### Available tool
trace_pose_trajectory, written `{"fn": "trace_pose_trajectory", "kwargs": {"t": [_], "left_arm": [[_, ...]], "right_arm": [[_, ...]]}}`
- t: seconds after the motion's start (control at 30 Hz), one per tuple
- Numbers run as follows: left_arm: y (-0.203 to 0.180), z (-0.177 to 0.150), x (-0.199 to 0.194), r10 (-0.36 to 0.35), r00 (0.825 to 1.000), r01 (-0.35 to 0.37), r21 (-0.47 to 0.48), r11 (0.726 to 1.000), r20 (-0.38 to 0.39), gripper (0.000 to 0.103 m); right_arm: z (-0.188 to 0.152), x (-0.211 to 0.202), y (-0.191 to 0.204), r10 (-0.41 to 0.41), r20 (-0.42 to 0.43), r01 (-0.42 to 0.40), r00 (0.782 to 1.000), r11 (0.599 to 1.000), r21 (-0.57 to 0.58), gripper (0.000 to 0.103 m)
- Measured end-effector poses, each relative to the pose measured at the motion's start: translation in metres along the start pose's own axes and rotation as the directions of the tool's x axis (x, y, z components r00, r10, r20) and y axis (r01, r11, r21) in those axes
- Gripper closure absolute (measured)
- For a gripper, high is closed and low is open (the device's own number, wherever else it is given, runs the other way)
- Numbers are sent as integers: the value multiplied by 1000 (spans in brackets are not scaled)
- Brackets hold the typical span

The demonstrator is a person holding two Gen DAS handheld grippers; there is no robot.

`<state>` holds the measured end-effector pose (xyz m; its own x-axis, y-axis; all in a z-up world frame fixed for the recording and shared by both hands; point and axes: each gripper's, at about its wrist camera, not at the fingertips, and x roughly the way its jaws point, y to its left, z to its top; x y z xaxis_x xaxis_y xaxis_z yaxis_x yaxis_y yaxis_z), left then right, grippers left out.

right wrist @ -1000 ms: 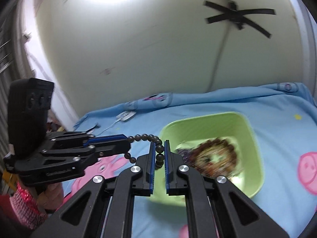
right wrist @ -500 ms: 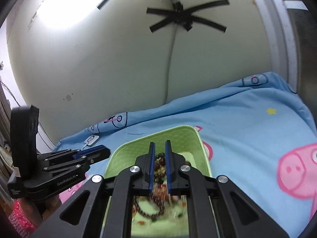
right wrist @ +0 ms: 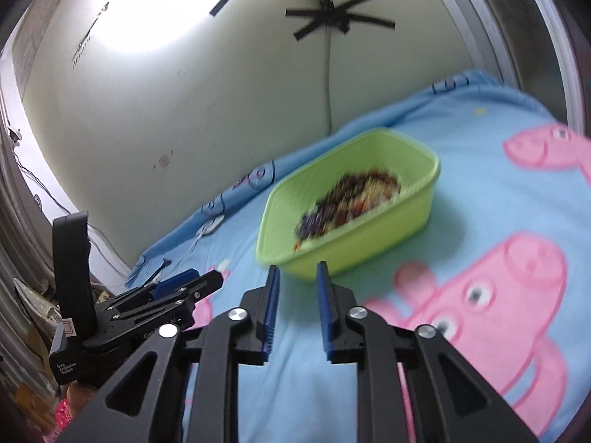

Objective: Organize jewelry

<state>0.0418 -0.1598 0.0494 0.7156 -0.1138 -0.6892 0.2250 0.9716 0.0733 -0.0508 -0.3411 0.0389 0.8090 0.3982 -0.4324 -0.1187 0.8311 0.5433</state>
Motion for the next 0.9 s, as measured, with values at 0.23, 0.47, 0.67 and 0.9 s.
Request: {"fn": "trace_pose_trajectory", "kwargs": {"t": [0.23,0.47,0.67,0.9], "left_arm": [[9,-33,-23,65,997,-64,-20,998,52,42],[22,-52,-29,75,997,-73,-58,996,36,42],[19,-61,-29,129,991,-128,-32,991,25,38],[22,-62,-39,171,983,-169,-49,984,63,6]], "right_arm": [[-31,-4,20,-9,-21,9,1000,1000,14,81],[-47,-5,37,-27,-61,26,998,1000,-13,73],[-54,-2,44,-63,-79,62,995,998,-19,69],[-53,-1,45,-47,-84,46,995,999,-10,69]]}}
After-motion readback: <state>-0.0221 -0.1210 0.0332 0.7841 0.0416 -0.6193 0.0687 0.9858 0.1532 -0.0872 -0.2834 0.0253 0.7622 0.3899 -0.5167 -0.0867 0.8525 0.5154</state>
